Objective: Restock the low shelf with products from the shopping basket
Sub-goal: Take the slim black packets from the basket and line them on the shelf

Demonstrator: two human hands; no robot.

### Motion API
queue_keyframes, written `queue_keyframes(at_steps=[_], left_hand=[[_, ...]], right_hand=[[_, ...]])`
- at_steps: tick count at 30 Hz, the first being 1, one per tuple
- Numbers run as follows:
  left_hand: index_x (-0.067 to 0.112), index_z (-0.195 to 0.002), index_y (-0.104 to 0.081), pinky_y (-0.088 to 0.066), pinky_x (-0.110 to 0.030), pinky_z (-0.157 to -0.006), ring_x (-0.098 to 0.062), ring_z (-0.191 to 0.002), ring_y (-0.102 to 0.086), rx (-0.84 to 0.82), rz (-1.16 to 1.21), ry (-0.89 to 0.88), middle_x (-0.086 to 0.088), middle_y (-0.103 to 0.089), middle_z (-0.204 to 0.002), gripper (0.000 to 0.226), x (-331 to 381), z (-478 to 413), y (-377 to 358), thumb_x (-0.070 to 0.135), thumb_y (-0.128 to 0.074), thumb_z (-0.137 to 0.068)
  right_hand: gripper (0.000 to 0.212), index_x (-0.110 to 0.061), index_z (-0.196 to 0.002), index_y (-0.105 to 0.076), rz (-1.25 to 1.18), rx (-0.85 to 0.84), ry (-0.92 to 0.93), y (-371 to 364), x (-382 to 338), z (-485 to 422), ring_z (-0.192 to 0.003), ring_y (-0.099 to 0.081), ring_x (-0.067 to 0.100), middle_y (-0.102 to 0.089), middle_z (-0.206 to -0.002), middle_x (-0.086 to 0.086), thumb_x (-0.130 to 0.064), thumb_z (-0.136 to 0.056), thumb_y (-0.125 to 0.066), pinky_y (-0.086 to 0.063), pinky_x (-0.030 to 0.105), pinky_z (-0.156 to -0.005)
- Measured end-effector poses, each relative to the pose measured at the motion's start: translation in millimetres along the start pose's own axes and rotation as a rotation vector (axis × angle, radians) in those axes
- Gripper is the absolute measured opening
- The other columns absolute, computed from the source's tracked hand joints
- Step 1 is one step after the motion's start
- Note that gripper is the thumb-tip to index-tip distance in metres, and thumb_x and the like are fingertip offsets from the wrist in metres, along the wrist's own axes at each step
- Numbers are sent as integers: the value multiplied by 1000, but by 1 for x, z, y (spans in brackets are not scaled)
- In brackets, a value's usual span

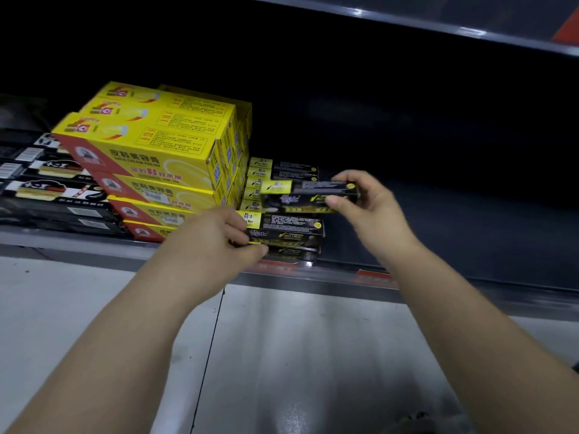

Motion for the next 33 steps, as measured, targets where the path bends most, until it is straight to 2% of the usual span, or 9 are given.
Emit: queue_keyframes(at_steps=[5, 7, 9, 12, 15, 22, 25, 29, 33], left_hand=[[25, -106, -59, -44, -14, -69, -4, -88, -59, -120, 21, 29, 10, -63, -100, 33, -12, -5, -27, 32, -74, -77], [28, -112, -58, -40, -8, -67, 0, -85, -55, -137, 28, 23, 13, -59, -100, 38, -14, -6, -30, 33, -73, -77], [28, -117, -58, -40, -12, -68, -1, -88, -53, -133, 16, 12, 16, -56, -99, 42, -15, -7, -31, 33, -72, -77], [25, -123, -58, -38, -19, -80, -5, -97, -51, -113, -15, -4, 13, -56, -106, 47, -15, -8, -33, 34, -72, -78], [25, -124, -58, -36, -18, -83, -4, -99, -50, -113, -12, -13, 11, -57, -110, 48, -15, -8, -34, 33, -71, -78], [28, -120, -59, -39, -20, -82, -5, -99, -52, -134, 17, -18, 14, -56, -107, 46, -13, -8, -36, 35, -73, -77], [28, -110, -62, -44, -16, -74, -2, -93, -58, -168, 97, -48, 16, -62, -101, 36, -5, -6, -39, 29, -75, -77], [36, -96, -62, -52, -25, -85, -5, -95, -62, -279, 169, -208, 14, -66, -100, 24, 43, 1, -48, 23, -73, -79], [37, -92, -62, -52, -32, -89, -1, -93, -63, -404, 113, -454, 16, -66, -98, 20, 128, 15, -68, 23, -70, -81]], right_hand=[[19, -36, -106, -55, 155, -171, -124, -32, 15, -2, -98, -59, 11, -61, -105, -10, -31, -88, -61, -48, 25, -87], [37, -38, -113, -52, 178, -239, -157, -32, 17, 0, -108, -55, 10, -58, -116, -10, -40, -80, -68, -47, 31, -95], [61, -39, -123, -46, 246, -297, -161, -30, 17, 3, -118, -49, 14, -53, -126, -6, -36, -71, -78, -44, 37, -101], [72, -38, -131, -42, 377, -326, -110, -26, 16, 4, -119, -44, 11, -45, -127, -9, -18, -72, -79, -40, 36, -106], [73, -37, -131, -43, 400, -326, -98, -25, 15, 2, -115, -45, 7, -43, -122, -12, -13, -72, -79, -42, 31, -104], [77, -32, -133, -42, 434, -298, -85, -31, 14, 4, -121, -43, 14, -41, -123, -7, -10, -70, -80, -41, 36, -105], [81, -32, -135, -38, 505, -313, -95, -23, 4, 8, -122, -41, 11, -38, -125, -6, -14, -68, -82, -35, 23, -104], [70, -34, -130, -43, 709, -381, -169, 28, -39, 20, -112, -42, 5, -40, -126, -11, -25, -71, -81, -34, 17, -89], [51, -31, -123, -51, 905, -434, -289, 115, -102, 52, -106, -53, 7, -52, -120, -11, -35, -78, -73, -44, 24, -93]])
Point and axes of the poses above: each hand's wrist, its own z-axis away from the middle knuckle, its own y-axis out of the back of the hand, x = y × z, the point moved 3 cm from there along -z, towards the middle knuckle
